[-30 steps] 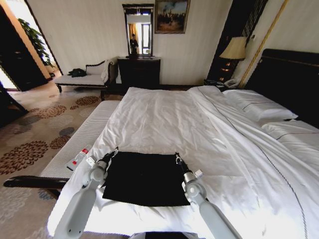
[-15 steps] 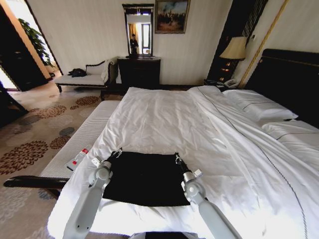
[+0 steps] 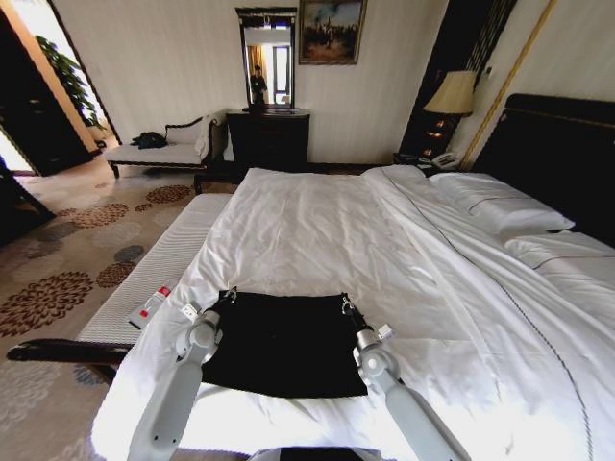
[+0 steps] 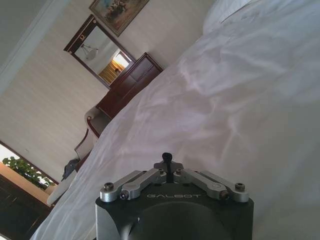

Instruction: Fold the clothes on the bed.

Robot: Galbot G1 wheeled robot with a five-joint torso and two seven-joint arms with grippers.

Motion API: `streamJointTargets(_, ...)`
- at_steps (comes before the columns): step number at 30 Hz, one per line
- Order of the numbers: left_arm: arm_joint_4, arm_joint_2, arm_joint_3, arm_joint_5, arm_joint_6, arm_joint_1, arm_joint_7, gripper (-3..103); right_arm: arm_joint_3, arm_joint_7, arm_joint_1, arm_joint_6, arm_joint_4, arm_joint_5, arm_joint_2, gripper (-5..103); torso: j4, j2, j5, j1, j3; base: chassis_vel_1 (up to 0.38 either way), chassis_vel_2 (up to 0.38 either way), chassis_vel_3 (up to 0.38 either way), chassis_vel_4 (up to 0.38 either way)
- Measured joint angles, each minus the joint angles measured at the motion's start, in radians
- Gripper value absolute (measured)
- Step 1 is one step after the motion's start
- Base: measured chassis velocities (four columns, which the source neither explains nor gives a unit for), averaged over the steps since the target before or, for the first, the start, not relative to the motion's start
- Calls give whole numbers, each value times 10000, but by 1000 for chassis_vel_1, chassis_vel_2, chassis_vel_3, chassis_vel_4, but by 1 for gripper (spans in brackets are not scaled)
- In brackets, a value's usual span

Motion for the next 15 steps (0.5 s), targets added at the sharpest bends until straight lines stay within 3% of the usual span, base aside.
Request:
streamJointTargets(5, 10, 23, -55, 33, -58, 53, 98, 3, -1, 83, 19, 9, -6, -46, 2, 1, 0, 0, 0, 0, 0, 0, 0, 0, 0)
streamJointTargets(15, -487, 410, -206, 218, -63, 220, 196, 2, 65, 134, -129, 228, 485, -409, -87, 1, 0, 0, 0, 0, 0, 0, 0, 0, 0)
